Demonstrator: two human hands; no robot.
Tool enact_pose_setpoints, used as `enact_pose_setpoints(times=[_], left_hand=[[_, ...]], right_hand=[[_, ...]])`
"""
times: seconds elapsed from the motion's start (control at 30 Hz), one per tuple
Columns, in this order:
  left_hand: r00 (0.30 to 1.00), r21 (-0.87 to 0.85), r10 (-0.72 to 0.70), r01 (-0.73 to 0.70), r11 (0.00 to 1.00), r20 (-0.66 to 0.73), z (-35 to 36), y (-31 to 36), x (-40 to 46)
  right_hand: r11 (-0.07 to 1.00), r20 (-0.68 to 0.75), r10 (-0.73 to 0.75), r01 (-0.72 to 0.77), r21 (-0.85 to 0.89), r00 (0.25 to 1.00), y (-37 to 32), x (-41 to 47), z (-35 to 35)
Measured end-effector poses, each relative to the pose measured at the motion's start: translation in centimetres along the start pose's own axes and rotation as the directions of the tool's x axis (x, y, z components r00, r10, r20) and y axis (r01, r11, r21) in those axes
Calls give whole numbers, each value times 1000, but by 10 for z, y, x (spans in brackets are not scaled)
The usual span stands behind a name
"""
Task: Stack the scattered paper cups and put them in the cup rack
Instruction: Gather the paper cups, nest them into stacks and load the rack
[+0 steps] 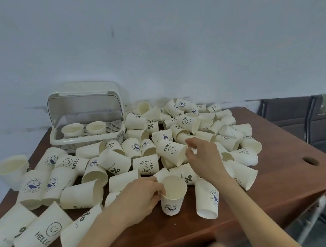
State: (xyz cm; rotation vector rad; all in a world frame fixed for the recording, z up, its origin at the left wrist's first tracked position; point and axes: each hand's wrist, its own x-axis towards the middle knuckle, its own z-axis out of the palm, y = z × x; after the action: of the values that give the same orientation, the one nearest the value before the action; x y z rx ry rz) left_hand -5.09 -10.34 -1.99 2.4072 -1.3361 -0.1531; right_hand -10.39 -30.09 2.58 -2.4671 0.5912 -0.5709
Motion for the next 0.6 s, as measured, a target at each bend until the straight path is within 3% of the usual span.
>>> enact_pose_setpoints(times=[0.6], left_hand=[[996, 198, -2, 19, 980, -85, 9, 0, 12]], right_hand=[[999, -6, 25, -26, -47, 1000, 15, 2, 15]])
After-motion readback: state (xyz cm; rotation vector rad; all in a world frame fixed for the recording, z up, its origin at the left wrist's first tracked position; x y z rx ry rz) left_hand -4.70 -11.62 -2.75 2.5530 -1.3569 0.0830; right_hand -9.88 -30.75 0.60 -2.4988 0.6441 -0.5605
